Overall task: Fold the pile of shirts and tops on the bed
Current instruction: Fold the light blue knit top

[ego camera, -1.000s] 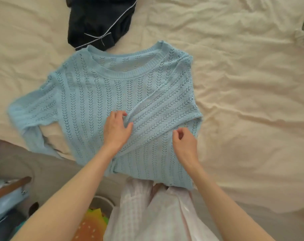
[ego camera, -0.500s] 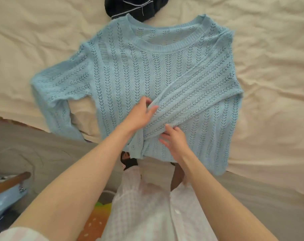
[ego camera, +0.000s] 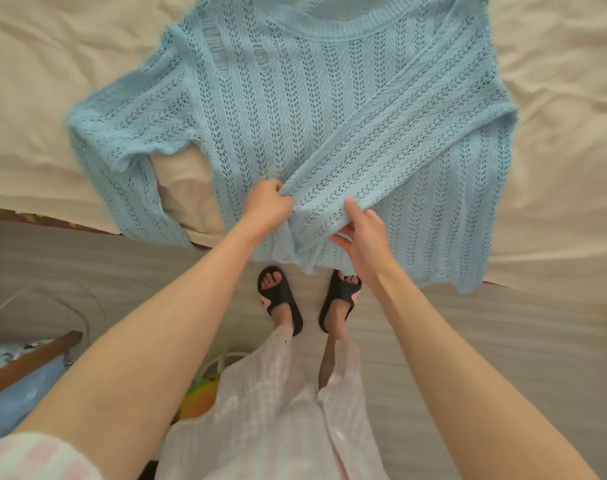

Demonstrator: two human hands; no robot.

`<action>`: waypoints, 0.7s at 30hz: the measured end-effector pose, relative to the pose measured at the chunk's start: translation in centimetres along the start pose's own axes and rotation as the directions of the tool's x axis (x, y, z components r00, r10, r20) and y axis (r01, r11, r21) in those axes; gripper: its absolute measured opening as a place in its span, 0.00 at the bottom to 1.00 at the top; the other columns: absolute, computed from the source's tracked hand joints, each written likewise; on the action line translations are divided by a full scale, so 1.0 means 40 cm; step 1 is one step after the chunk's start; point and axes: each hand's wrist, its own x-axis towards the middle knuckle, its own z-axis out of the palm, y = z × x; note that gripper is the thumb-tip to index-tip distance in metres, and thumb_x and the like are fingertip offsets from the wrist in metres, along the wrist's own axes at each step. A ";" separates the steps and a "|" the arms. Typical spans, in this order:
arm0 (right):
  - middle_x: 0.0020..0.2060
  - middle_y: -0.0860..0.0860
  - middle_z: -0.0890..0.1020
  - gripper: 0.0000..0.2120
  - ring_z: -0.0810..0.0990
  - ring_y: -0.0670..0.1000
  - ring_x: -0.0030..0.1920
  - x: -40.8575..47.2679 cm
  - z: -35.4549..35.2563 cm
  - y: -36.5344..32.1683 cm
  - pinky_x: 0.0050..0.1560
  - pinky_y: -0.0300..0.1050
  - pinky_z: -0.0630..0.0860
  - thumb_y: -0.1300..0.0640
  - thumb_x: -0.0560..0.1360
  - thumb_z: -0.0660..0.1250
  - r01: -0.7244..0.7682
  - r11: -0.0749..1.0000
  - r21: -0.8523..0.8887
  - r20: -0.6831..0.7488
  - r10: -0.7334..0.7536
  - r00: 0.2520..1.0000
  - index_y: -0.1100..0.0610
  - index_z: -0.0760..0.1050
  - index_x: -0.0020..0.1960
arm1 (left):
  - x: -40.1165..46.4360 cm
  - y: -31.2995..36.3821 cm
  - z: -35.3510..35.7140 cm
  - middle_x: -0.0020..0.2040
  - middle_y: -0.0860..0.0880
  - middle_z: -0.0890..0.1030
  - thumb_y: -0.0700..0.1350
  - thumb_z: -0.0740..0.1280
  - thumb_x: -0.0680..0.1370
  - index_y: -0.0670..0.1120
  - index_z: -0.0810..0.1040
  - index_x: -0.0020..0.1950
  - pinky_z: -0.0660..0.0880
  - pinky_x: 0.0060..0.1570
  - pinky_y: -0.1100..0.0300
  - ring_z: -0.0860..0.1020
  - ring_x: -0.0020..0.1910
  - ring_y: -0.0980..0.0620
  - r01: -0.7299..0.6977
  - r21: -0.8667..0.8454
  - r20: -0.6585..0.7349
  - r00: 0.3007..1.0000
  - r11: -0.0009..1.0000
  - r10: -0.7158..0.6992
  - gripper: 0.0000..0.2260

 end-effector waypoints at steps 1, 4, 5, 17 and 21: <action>0.41 0.53 0.80 0.09 0.79 0.49 0.39 -0.003 0.012 0.008 0.44 0.44 0.76 0.53 0.79 0.62 -0.008 0.997 -0.078 0.016 0.010 1.000 0.59 0.72 0.46 | -0.008 -0.018 0.002 0.32 0.50 0.65 0.35 0.58 0.76 0.46 0.64 0.34 0.59 0.27 0.63 0.63 0.29 0.54 -0.001 -0.029 0.011 1.000 1.000 0.001 0.12; 0.44 0.55 0.82 0.07 0.79 0.50 0.42 -0.016 0.049 0.040 0.45 0.47 0.75 0.55 0.77 0.66 -0.026 0.968 -0.251 0.039 0.037 0.999 0.58 0.76 0.46 | -0.025 -0.066 0.000 0.31 0.51 0.64 0.36 0.57 0.77 0.45 0.64 0.35 0.58 0.27 0.62 0.61 0.29 0.54 -0.015 -0.110 -0.042 0.999 0.994 0.010 0.11; 0.49 0.58 0.82 0.08 0.81 0.53 0.46 -0.020 0.056 0.050 0.48 0.51 0.75 0.55 0.77 0.66 -0.030 0.958 -0.284 0.018 0.036 0.999 0.61 0.76 0.49 | -0.029 -0.080 -0.004 0.31 0.51 0.65 0.37 0.57 0.78 0.45 0.65 0.37 0.58 0.29 0.61 0.62 0.29 0.55 -0.028 -0.103 -0.070 0.997 0.994 0.020 0.10; 0.75 0.54 0.60 0.29 0.59 0.53 0.74 -0.080 0.052 0.091 0.72 0.49 0.57 0.54 0.80 0.59 0.007 0.799 -0.601 -0.140 -0.113 0.984 0.58 0.52 0.76 | -0.114 -0.266 -0.134 0.47 0.47 0.76 0.43 0.62 0.79 0.42 0.75 0.54 0.66 0.44 0.61 0.73 0.45 0.51 -0.049 0.118 -0.287 0.955 0.992 0.082 0.07; 0.76 0.55 0.55 0.27 0.50 0.54 0.76 -0.073 0.126 0.033 0.76 0.49 0.48 0.55 0.80 0.57 0.353 0.295 -0.888 0.199 -0.446 0.873 0.58 0.53 0.76 | -0.097 -0.307 -0.251 0.50 0.44 0.72 0.36 0.61 0.77 0.38 0.71 0.60 0.69 0.52 0.56 0.71 0.46 0.49 0.035 -0.156 -0.598 0.792 0.987 -0.122 0.12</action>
